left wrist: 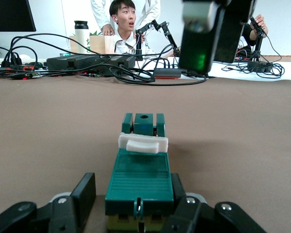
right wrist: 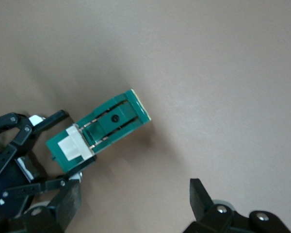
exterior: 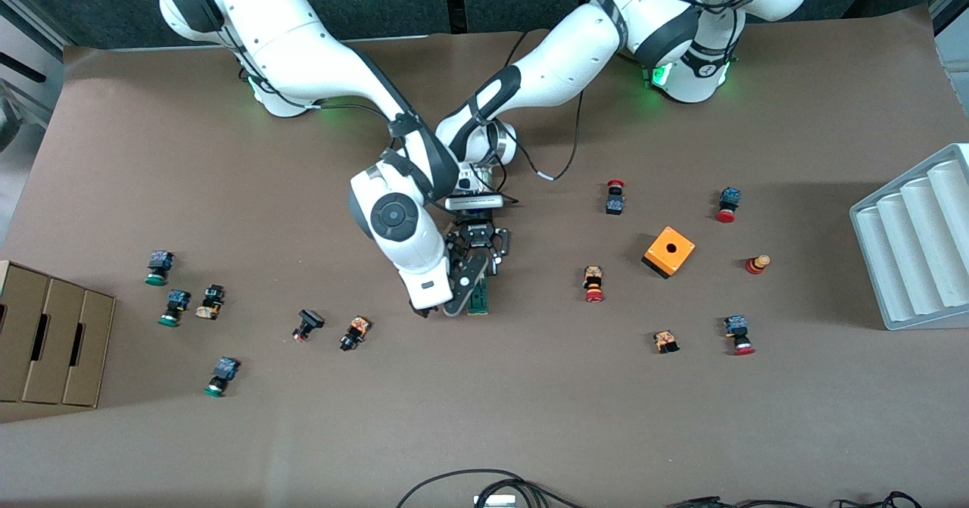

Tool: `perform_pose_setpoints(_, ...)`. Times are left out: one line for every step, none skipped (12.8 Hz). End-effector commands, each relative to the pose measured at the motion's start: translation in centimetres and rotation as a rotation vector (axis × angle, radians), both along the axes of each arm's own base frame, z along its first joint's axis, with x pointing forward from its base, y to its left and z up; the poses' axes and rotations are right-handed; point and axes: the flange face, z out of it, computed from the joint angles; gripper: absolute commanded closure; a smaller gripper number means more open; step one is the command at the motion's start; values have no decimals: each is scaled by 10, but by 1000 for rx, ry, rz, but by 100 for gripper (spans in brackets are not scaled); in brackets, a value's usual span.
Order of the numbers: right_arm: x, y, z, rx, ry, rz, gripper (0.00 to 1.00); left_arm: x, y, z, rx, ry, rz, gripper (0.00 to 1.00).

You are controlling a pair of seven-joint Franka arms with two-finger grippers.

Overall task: Close load switch with both arms
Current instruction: 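Lower the right gripper down onto the white slider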

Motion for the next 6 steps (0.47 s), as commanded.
perform_pose_setpoints(0, 10, -11, 12, -28, 6, 0, 0, 0, -6, -7, -24, -2, 32)
perform_pose_setpoints(0, 11, -14, 11, -28, 7, 0, 0, 0, -6, -6, -25, -3, 32)
perform_pose_setpoints(-1, 12, -16, 12, -31, 9, 0, -1, 1, -8, -4, -23, -3, 32)
perform_pose_setpoints(-1, 12, -18, 14, -30, 7, 0, -1, 1, -8, -4, -23, -3, 32)
perform_pose_setpoints(-3, 15, -19, 16, -31, 9, 0, -2, 0, -8, -4, -23, -6, 32)
perform_pose_setpoints(-4, 16, -20, 15, -29, 9, 0, -3, -1, -8, -4, -23, -8, 32)
